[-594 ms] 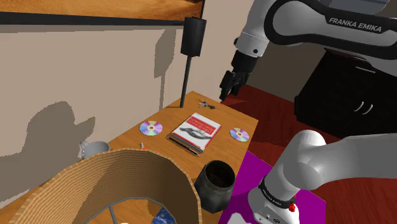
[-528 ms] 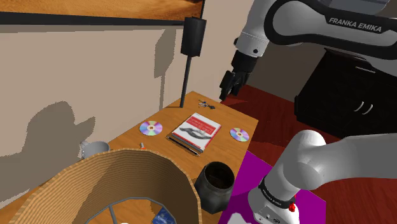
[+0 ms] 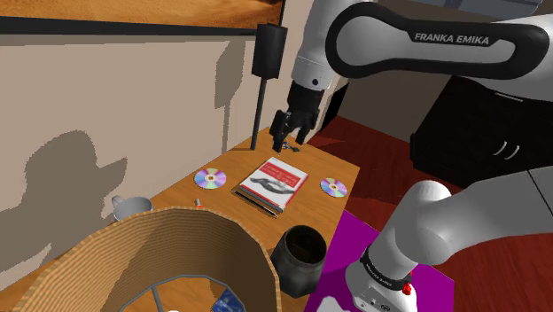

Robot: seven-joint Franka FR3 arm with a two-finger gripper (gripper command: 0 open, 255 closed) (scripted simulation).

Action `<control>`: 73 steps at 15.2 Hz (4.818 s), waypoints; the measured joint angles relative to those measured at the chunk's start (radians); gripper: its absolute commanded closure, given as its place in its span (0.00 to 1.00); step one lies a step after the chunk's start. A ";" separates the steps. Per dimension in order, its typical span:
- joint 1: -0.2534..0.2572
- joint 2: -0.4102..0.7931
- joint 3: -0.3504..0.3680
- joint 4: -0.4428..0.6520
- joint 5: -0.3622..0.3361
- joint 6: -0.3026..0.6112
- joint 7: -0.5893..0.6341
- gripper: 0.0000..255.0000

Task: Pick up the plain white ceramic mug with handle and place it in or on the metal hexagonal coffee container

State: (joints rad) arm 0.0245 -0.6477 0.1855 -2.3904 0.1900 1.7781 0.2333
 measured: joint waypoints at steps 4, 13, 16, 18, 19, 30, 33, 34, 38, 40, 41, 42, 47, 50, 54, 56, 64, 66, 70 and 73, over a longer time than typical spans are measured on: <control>0.007 0.130 0.081 0.063 0.019 0.063 0.099 0.00; 0.013 0.453 0.243 0.237 -0.025 0.193 0.338 0.00; 0.022 0.569 0.282 0.320 -0.069 0.211 0.426 0.00; 0.033 0.666 0.302 0.396 -0.114 0.218 0.487 0.00; 0.044 0.716 0.311 0.445 -0.138 0.212 0.523 0.00; 0.167 1.085 0.302 0.754 -0.304 0.211 0.725 0.00; 0.173 1.101 0.298 0.741 -0.312 0.239 0.732 0.00; 0.174 1.105 0.297 0.735 -0.314 0.249 0.733 0.00; 0.174 1.108 0.296 0.727 -0.316 0.260 0.734 0.00; 0.175 1.108 0.296 0.727 -0.316 0.260 0.734 0.00; 0.175 1.108 0.296 0.727 -0.316 0.260 0.734 0.00; 0.175 1.108 0.296 0.727 -0.316 0.260 0.734 1.00; 0.175 1.108 0.296 0.727 -0.316 0.260 0.734 1.00; 0.175 1.108 0.296 0.727 -0.316 0.260 0.734 1.00; 0.172 1.099 0.299 0.730 -0.312 0.248 0.732 1.00; 0.170 1.089 0.301 0.744 -0.307 0.226 0.730 1.00; 0.168 1.060 0.309 0.810 -0.292 0.134 0.725 1.00; 0.170 1.055 0.311 0.830 -0.290 0.110 0.727 1.00; 0.172 1.045 0.315 0.870 -0.284 0.060 0.727 1.00; 0.172 1.039 0.316 0.903 -0.281 0.023 0.726 1.00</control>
State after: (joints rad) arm 0.1968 0.3917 0.5020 -1.4874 -0.0915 1.8008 0.9590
